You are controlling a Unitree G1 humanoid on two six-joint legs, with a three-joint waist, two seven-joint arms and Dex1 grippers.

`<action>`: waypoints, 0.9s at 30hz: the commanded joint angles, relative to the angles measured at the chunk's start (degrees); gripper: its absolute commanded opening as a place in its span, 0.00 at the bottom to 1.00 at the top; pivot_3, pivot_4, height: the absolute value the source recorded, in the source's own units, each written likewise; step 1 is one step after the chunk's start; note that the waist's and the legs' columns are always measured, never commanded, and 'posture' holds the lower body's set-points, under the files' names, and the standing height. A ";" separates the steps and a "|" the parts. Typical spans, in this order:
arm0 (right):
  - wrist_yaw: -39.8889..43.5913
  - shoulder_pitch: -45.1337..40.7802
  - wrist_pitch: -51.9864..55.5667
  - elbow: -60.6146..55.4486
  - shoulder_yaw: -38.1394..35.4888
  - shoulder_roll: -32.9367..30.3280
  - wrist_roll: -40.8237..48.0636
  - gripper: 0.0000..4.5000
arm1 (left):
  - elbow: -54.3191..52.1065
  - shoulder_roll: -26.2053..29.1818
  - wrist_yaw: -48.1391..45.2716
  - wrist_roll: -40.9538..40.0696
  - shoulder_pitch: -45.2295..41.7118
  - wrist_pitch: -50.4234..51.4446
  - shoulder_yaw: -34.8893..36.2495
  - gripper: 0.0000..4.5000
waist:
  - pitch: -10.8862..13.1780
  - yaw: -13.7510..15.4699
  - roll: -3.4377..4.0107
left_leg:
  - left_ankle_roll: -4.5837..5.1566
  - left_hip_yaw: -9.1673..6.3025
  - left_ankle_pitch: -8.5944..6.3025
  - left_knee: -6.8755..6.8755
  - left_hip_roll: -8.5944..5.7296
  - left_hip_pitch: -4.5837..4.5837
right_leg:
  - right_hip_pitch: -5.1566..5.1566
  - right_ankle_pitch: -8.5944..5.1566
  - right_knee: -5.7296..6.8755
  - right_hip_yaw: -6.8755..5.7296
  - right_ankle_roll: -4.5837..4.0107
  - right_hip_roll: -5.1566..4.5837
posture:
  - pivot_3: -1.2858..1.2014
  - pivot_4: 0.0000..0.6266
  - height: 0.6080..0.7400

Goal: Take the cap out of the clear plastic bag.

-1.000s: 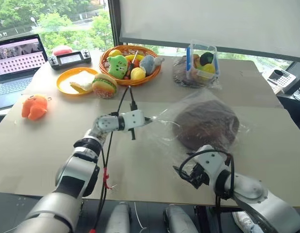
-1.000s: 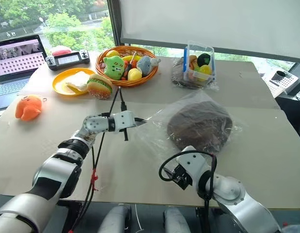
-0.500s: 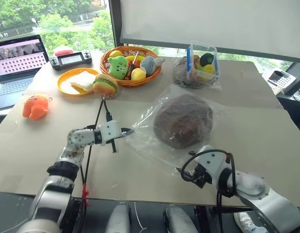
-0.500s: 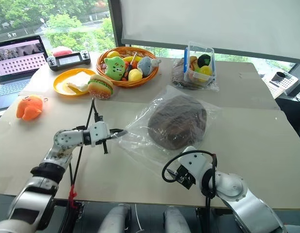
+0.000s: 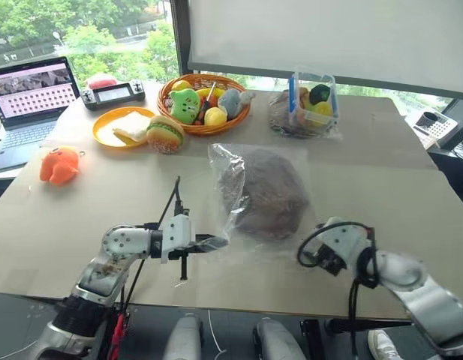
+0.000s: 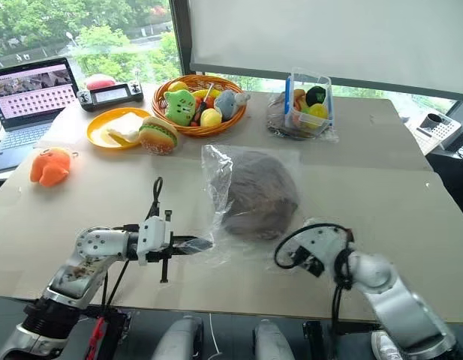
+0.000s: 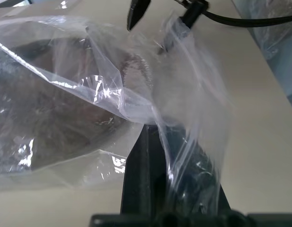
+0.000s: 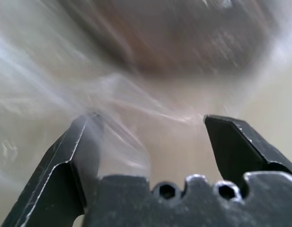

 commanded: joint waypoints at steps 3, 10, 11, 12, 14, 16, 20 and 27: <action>5.41 2.63 -2.63 -3.12 -14.64 -0.66 4.00 0.87 | 9.17 -5.39 1.67 3.74 -9.12 -0.95 -2.74 0.00 | -0.02 0.10 0.05 | 0.01 -0.04 0.00 0.00 -0.01 0.00 | 0.01 -0.01 0.02 -0.03 0.01 0.03 | 0.52 0.24 1.00; 8.42 3.88 9.15 -22.01 -27.15 8.52 37.13 0.87 | 12.44 -12.63 7.08 4.47 -14.90 6.00 -2.83 0.00 | -0.06 -0.41 0.11 | 0.03 -0.08 -0.02 0.00 -0.03 -0.05 | 0.03 -0.01 0.01 0.02 0.05 0.04 | 0.52 0.24 1.00; 7.87 4.18 9.75 -22.88 -27.40 8.87 39.91 0.87 | 11.74 -12.77 7.13 3.87 -15.01 7.17 -2.44 0.00 | -0.06 -0.41 0.11 | 0.03 -0.08 -0.02 0.00 -0.03 -0.05 | 0.05 -0.01 0.00 0.01 0.05 0.04 | 0.52 0.24 1.00; 6.82 4.21 10.20 -23.38 -26.40 9.58 41.43 0.87 | 10.87 -12.87 7.25 2.95 -15.19 8.45 -1.84 0.00 | -0.06 -0.37 0.11 | 0.03 -0.08 -0.02 0.00 -0.03 -0.05 | 0.05 0.00 0.00 0.01 0.05 0.04 | 0.52 0.24 1.00; 4.52 3.75 10.72 -23.41 -23.42 10.51 41.97 0.87 | 9.00 -13.21 7.71 1.06 -15.37 10.84 -0.67 0.00 | -0.06 -0.29 0.11 | 0.03 -0.09 -0.02 0.00 -0.03 -0.04 | 0.04 0.00 0.03 0.00 0.05 0.04 | 0.52 0.24 1.00; 2.56 3.12 10.75 -22.49 -20.16 10.94 40.40 0.87 | 7.15 -13.70 8.31 -0.58 -15.27 12.92 0.42 0.00 | -0.06 -0.30 0.11 | 0.03 -0.08 -0.01 0.00 -0.03 -0.02 | 0.04 0.00 0.02 0.01 0.06 0.04 | 0.52 0.24 1.00; -0.44 2.28 9.24 -18.86 -13.71 13.44 36.59 0.87 | 4.37 -14.16 9.47 -1.50 -14.14 13.42 1.30 0.00 | -0.07 -0.27 0.12 | 0.03 -0.08 -0.01 0.00 -0.02 -0.02 | 0.03 0.00 0.01 0.01 0.06 0.04 | 0.52 0.24 1.00; -3.59 0.54 2.43 -8.35 -9.34 19.82 28.86 0.87 | 1.64 -13.99 9.52 -1.92 -11.96 12.59 1.26 0.00 | -0.07 -0.24 0.13 | 0.03 -0.08 -0.02 0.00 -0.04 -0.05 | 0.01 0.00 -0.01 0.02 0.06 0.03 | 0.52 0.24 1.00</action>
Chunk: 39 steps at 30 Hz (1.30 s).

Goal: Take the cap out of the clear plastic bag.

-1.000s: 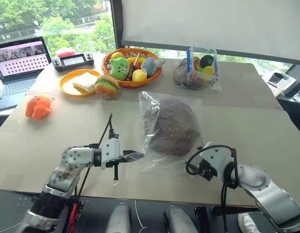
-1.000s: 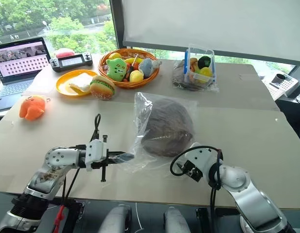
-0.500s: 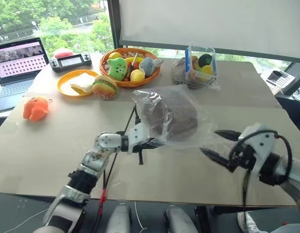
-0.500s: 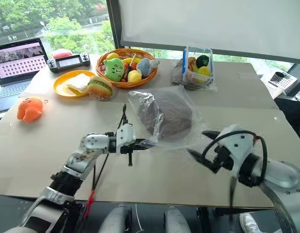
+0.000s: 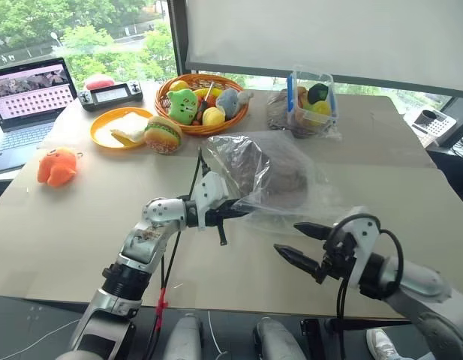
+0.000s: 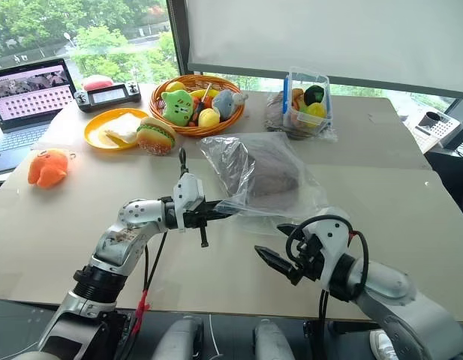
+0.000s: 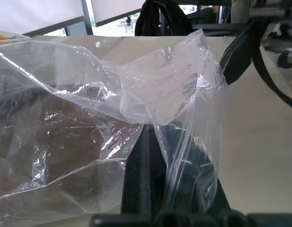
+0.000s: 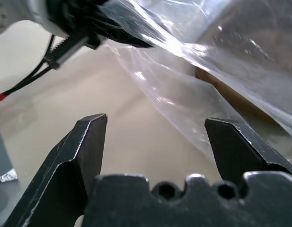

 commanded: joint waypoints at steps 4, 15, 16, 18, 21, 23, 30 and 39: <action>-4.30 -4.45 -8.26 8.55 -2.07 6.51 -5.44 0.87 | -3.66 0.60 -0.45 -0.47 1.65 -2.80 -0.10 0.00 | -0.01 -0.05 0.03 | 0.00 0.01 0.00 0.00 0.01 0.01 | -0.01 0.00 0.01 0.01 -0.01 0.01 | 0.52 0.24 1.00; -3.92 -15.40 -23.77 24.92 17.92 4.58 -31.72 0.87 | -2.95 -0.32 0.02 -1.70 0.48 -2.23 0.36 0.00 | -0.01 -0.75 0.04 | 0.00 0.04 0.00 -0.03 0.00 0.02 | -0.06 0.00 0.01 0.02 -0.01 0.00 | 0.52 0.24 1.00; -2.37 -16.07 -24.73 25.57 19.31 4.44 -32.32 0.87 | -2.88 -0.30 -0.04 -1.60 0.48 -2.33 0.29 0.00 | -0.01 -0.76 0.04 | 0.00 0.04 0.00 -0.04 0.00 0.01 | -0.06 0.00 0.01 0.02 -0.01 0.00 | 0.52 0.24 1.00; -0.11 -16.97 -26.10 26.51 21.07 4.32 -33.30 0.87 | -2.82 -0.25 -0.15 -1.53 0.52 -2.48 0.27 0.00 | -0.01 -0.74 0.04 | 0.00 0.04 0.00 -0.07 0.00 0.00 | -0.07 0.00 -0.01 0.02 -0.01 0.00 | 0.52 0.24 1.00; -1.03 -20.65 -29.44 31.62 24.81 2.48 -41.95 0.87 | -2.88 -0.29 -0.17 -1.62 0.59 -2.50 0.24 0.00 | -0.01 -0.69 0.04 | -0.01 0.03 0.00 -0.07 -0.01 -0.04 | -0.07 0.00 -0.04 0.02 -0.01 -0.01 | 0.52 0.24 1.00; -5.39 -24.41 -31.14 37.53 27.44 2.24 -49.80 0.87 | -3.30 -0.27 -0.16 -1.76 0.78 -2.28 0.16 0.00 | -0.01 -0.70 0.04 | 0.00 0.04 0.00 -0.06 -0.01 -0.04 | -0.07 0.01 -0.02 0.01 -0.01 -0.01 | 0.52 0.24 1.00; -15.55 -30.44 -33.18 47.85 29.46 8.62 -60.35 0.87 | -4.12 -0.03 0.03 -1.93 1.22 -1.78 0.15 0.00 | -0.01 -1.41 0.04 | -0.01 0.03 0.00 -0.18 -0.01 0.01 | -0.11 0.02 -0.01 0.04 -0.05 0.01 | 0.52 0.24 1.00; -18.64 -29.78 -37.92 51.15 29.66 12.09 -63.53 0.67 | -4.93 0.52 0.90 -2.07 1.42 -1.04 -0.04 0.00 | -0.01 -1.42 0.05 | -0.01 0.03 0.00 -0.24 -0.01 0.02 | -0.12 0.03 0.00 0.03 -0.06 -0.02 | 0.52 0.24 1.00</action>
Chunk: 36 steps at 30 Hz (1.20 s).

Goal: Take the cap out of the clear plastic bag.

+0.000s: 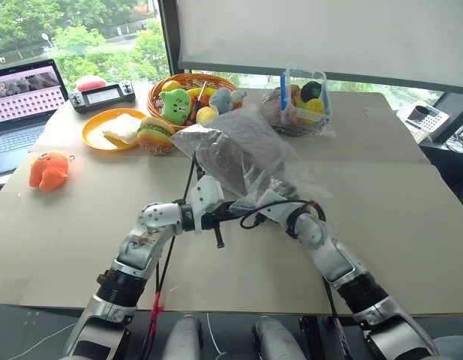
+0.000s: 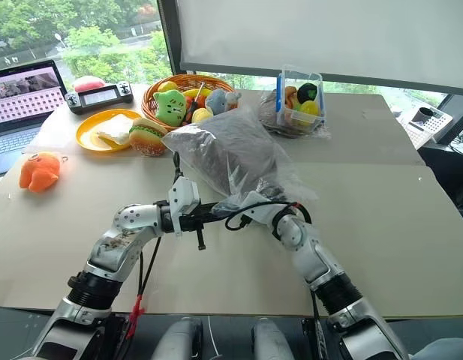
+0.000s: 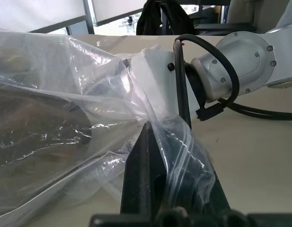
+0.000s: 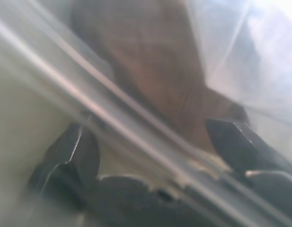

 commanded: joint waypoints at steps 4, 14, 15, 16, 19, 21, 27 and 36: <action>-1.64 0.87 -3.16 0.29 -2.11 -0.07 -1.99 0.35 | -4.13 -0.43 -0.40 -1.48 -0.03 0.16 -0.01 0.00 | 0.00 -0.02 0.00 | 0.00 0.00 0.00 -0.02 0.00 0.00 | -0.01 0.00 -0.01 0.00 0.00 0.00 | 0.52 0.24 1.00; -3.31 3.65 -6.75 -5.07 -6.34 -1.38 -2.70 0.01 | -4.88 -0.30 -0.21 -1.13 0.41 0.74 -0.35 0.00 | 0.00 -0.01 0.00 | 0.00 0.00 0.00 -0.03 0.00 -0.01 | -0.01 0.00 -0.01 0.00 0.00 0.00 | 0.52 0.24 1.00; -2.65 4.66 -7.41 -7.01 -7.13 -1.82 -1.83 0.01 | -4.86 -0.26 -0.21 -1.01 0.49 0.72 -0.44 0.00 | 0.00 0.00 0.00 | 0.00 0.00 0.00 -0.03 0.00 -0.01 | -0.01 0.00 -0.01 0.00 0.00 0.00 | 0.52 0.24 1.00; -1.48 5.98 -8.15 -9.27 -7.91 -2.44 -0.79 0.01 | -4.85 -0.24 -0.17 -0.90 0.54 0.74 -0.54 0.00 | 0.00 0.01 0.00 | 0.00 0.00 0.00 -0.03 0.00 -0.01 | -0.01 0.00 -0.01 0.01 0.00 0.00 | 0.52 0.24 1.00; 3.22 11.36 -7.89 -17.55 -10.83 -4.17 3.42 0.01 | -5.10 0.04 -0.10 -0.71 0.86 0.87 -0.56 0.00 | 0.00 0.33 0.00 | 0.00 -0.01 0.00 -0.04 0.00 -0.02 | -0.01 -0.01 -0.03 0.00 0.00 -0.01 | 0.52 0.24 1.00; 6.96 14.58 -6.79 -22.09 -12.02 -5.00 6.70 0.01 | -5.19 0.23 0.02 -0.67 1.04 1.07 -0.49 0.00 | 0.00 0.31 0.00 | 0.00 0.00 0.00 -0.05 -0.01 -0.03 | -0.01 -0.01 -0.04 0.00 0.01 -0.01 | 0.52 0.24 1.00; 16.13 23.45 2.66 -36.07 -15.45 -6.20 14.83 0.01 | -4.94 0.47 0.03 -0.47 1.27 1.07 -0.60 0.00 | 0.00 0.06 0.00 | 0.00 0.00 0.00 -0.05 0.00 0.01 | 0.02 -0.01 -0.03 0.01 0.01 -0.01 | 0.52 0.24 1.00; 18.96 28.42 12.34 -47.02 -18.09 -5.89 18.19 0.01 | -3.63 0.37 -0.01 0.33 0.83 0.36 -0.88 0.00 | 0.00 0.25 0.00 | 0.00 0.00 0.00 -0.04 0.00 0.01 | 0.02 -0.03 -0.04 -0.01 0.01 -0.01 | 0.52 0.24 1.00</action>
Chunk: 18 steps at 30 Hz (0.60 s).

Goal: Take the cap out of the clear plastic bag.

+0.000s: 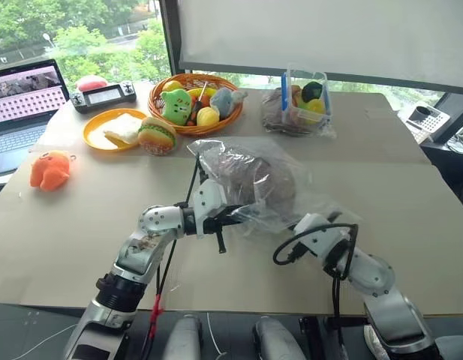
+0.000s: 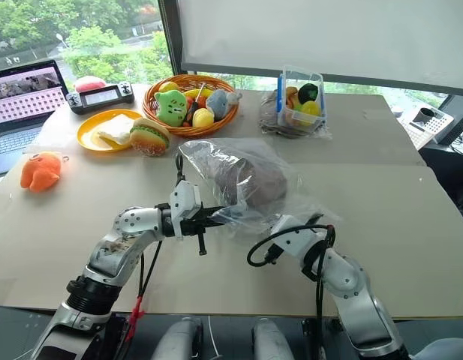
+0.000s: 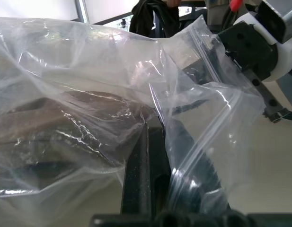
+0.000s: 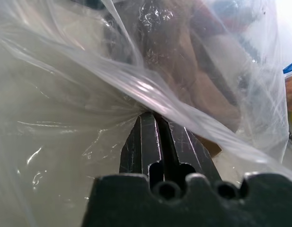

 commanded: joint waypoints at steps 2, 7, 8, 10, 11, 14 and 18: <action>2.01 2.58 5.43 -9.55 -3.56 0.39 4.94 0.01 | -0.26 -0.05 0.00 0.36 -0.56 -0.78 -0.35 0.00 | 0.00 0.09 0.00 | 0.00 0.00 0.00 0.00 0.00 0.00 | 0.00 0.00 0.00 0.00 0.00 0.00 | 0.52 0.24 1.00; 4.89 4.66 20.23 -18.86 -9.32 2.57 18.50 0.01 | 0.03 0.02 -0.25 0.69 -0.29 -1.28 -0.70 0.00 | 0.00 0.14 0.00 | 0.00 -0.01 0.00 0.01 0.00 0.00 | 0.02 0.00 0.01 -0.01 0.00 0.00 | 0.52 0.24 1.00; 5.39 4.59 22.96 -20.03 -9.87 2.00 19.97 0.01 | 0.08 0.03 -0.28 0.74 -0.25 -1.37 -0.76 0.00 | 0.00 0.14 0.00 | 0.00 -0.01 0.00 0.01 0.00 0.00 | 0.03 0.00 0.01 -0.01 0.00 0.00 | 0.52 0.24 1.00; 3.89 2.59 24.87 -20.65 -11.54 1.52 19.90 0.01 | 0.30 0.03 -0.37 0.95 -0.21 -1.61 -0.91 0.00 | 0.00 0.13 0.00 | 0.00 -0.01 0.00 0.01 0.00 0.00 | 0.03 0.00 0.00 0.00 0.00 0.00 | 0.52 0.24 1.00; 2.89 1.61 25.42 -20.61 -12.05 1.35 19.60 0.01 | 0.39 0.02 -0.37 1.01 -0.22 -1.67 -0.96 0.00 | 0.00 0.10 0.00 | 0.00 -0.01 0.00 0.01 0.00 0.01 | 0.03 0.00 0.00 -0.01 0.00 0.00 | 0.52 0.24 1.00; 0.10 -1.20 25.04 -18.24 -9.57 -2.98 13.31 0.01 | 0.66 0.04 -0.37 1.18 -0.31 -1.87 -1.11 0.00 | 0.00 -0.06 0.00 | 0.00 0.00 0.00 0.01 0.00 0.02 | 0.02 -0.01 0.01 0.00 0.00 0.00 | 0.52 0.24 1.00; -7.89 -5.65 18.67 -12.52 -2.11 -9.13 -2.26 0.01 | 1.09 0.06 -0.34 1.63 -0.41 -2.04 -1.30 0.00 | 0.00 -0.04 0.00 | 0.00 0.00 0.00 0.01 0.00 0.02 | 0.00 -0.01 0.00 -0.01 0.01 0.00 | 0.52 0.24 1.00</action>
